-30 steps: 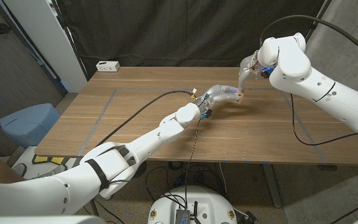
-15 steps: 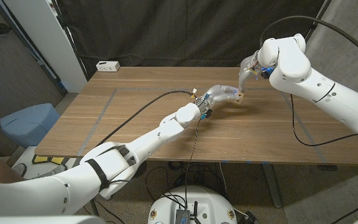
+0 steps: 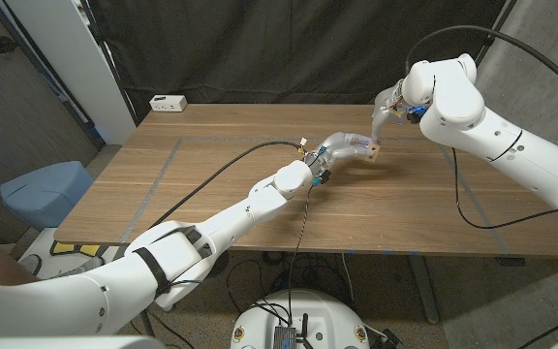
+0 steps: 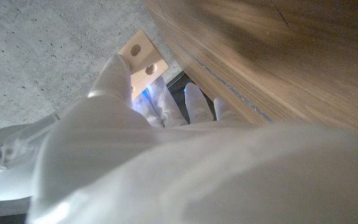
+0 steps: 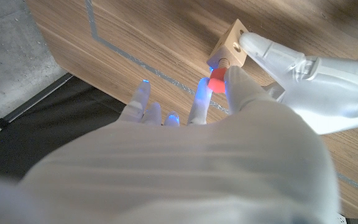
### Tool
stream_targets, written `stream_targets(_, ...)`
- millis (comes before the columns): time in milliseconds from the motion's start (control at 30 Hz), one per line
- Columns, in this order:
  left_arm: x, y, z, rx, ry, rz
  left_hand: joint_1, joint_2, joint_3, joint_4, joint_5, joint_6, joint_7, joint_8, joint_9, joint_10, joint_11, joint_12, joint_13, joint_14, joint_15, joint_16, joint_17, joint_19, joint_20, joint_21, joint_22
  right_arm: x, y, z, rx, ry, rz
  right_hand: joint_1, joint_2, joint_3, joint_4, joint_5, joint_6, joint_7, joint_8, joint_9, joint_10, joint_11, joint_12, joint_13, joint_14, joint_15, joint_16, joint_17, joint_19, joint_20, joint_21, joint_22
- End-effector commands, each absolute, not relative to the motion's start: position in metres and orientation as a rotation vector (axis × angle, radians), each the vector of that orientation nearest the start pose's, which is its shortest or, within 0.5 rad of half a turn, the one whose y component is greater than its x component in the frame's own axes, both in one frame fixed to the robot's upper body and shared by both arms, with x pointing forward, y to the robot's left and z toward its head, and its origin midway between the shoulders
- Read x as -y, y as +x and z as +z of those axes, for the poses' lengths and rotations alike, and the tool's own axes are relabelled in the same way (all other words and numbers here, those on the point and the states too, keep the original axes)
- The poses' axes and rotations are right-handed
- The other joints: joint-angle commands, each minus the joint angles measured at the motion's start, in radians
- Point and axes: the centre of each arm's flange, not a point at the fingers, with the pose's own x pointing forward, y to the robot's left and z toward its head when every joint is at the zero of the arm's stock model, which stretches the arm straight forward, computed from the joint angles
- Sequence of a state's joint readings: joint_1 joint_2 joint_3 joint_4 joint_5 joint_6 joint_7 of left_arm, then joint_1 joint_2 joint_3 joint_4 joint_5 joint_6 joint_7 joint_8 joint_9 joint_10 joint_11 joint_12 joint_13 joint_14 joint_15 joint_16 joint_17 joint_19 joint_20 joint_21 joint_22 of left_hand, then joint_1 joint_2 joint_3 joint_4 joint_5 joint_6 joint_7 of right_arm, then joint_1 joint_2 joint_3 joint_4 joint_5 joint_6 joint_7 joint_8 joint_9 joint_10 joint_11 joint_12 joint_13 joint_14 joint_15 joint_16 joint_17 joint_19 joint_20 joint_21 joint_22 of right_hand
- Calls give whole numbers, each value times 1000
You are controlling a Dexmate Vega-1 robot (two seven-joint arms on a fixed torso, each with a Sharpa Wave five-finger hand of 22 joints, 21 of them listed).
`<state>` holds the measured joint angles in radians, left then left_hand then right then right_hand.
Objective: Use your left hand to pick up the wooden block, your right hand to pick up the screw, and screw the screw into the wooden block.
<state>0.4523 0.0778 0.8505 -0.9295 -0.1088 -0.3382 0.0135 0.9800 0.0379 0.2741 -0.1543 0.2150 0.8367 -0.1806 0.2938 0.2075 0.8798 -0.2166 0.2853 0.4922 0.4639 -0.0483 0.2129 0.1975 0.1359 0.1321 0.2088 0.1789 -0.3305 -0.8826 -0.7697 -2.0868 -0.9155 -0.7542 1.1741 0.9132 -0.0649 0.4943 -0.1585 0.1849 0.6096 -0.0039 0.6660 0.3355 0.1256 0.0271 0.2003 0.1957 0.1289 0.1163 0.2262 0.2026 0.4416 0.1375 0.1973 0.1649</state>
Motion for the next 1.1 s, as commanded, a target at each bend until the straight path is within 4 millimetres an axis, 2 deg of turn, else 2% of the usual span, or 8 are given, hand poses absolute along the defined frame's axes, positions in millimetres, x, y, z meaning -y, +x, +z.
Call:
stream_targets(33, 43, 656, 2, 706, 511, -601, 4, 13, 5, 5, 5, 93, 11, 6, 6, 9, 0, 8, 80, 9, -65, 0, 4, -5, 6, -3, 6, 225, 526, 156, -85, -1707, 40, 6, 11, 1, 3, -3, 14, -4, 14, 7, 13, -4, 7, 2, 9, -1, 4, 2, 8, -3, 2, 5)
stream_targets(300, 44, 655, 2, 705, 513, -603, 4, 14, 5, 6, 5, 94, 9, 6, 6, 10, 0, 7, 80, 8, -64, 0, 4, -6, 7, -4, 6, 227, 525, 155, -84, -1705, 35, 4, 15, -2, 5, -3, 26, -7, 29, 16, 29, -5, 9, 2, 20, -4, 7, 3, 16, -6, 3, 5)
stream_targets(1000, 45, 656, 3, 699, 519, -613, 5, 15, 6, 5, 5, 94, 8, 5, 6, 10, 1, 5, 80, 8, -61, 0, 4, -6, 8, -3, 6, 228, 525, 153, -91, -1709, 17, -33, 31, -22, 21, -6, 90, -17, 91, 48, 85, -10, 15, 1, 50, -46, 14, 5, 39, -19, 3, 5)
stream_targets(1100, 45, 656, 3, 699, 521, -615, 4, 15, 6, 6, 5, 94, 9, 5, 6, 11, 1, 5, 80, 10, -62, 1, 4, -6, 8, -3, 6, 228, 526, 152, -97, -1711, 10, -42, 35, -26, 24, -7, 98, -19, 100, 54, 95, -19, 16, 1, 54, -49, 14, 5, 45, -21, 4, 5)
